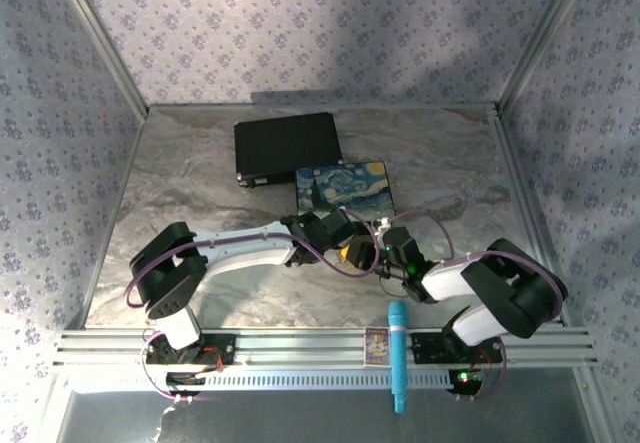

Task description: Unlock the padlock with the key

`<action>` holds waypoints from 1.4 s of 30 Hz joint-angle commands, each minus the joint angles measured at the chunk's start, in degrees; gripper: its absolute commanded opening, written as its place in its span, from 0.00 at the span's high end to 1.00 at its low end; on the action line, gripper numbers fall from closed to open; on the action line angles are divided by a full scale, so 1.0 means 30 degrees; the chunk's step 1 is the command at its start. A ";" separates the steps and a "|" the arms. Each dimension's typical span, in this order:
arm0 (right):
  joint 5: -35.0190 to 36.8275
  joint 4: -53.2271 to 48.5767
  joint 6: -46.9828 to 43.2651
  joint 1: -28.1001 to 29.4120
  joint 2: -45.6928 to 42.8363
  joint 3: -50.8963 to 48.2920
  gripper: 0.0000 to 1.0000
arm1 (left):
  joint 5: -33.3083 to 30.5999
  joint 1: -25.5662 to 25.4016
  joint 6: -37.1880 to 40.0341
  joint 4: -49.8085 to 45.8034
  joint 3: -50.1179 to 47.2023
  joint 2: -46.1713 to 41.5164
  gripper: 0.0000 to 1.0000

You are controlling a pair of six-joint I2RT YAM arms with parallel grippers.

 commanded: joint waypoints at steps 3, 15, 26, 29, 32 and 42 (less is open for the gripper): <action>0.0221 -0.0221 0.0416 -0.1447 -0.0506 -0.0509 1.00 | 0.4551 0.0005 -0.0286 -0.2743 -0.1578 0.1231 0.68; 0.2708 0.2230 0.4578 -0.0372 0.0643 -0.0355 1.00 | 0.4744 -0.0083 -0.0143 -0.2649 -0.1401 0.1730 0.68; 0.4786 0.3257 0.6187 0.0560 0.1882 0.0379 1.00 | 0.4582 -0.0406 -0.0066 -0.2854 -0.0954 0.1993 0.68; 0.5353 0.3440 0.6312 0.0901 0.2262 0.0484 1.00 | 0.4479 -0.0406 -0.0035 -0.2795 -0.1148 0.1965 0.68; 0.5746 0.4133 0.6433 0.0713 0.2183 -0.0139 1.00 | 0.4433 -0.0377 -0.0081 -0.2777 -0.1296 0.1936 0.68; 0.3126 0.5620 0.6484 -0.1883 0.1345 -0.0575 1.00 | 0.4569 -0.0289 -0.0158 -0.2524 -0.1498 0.2023 0.68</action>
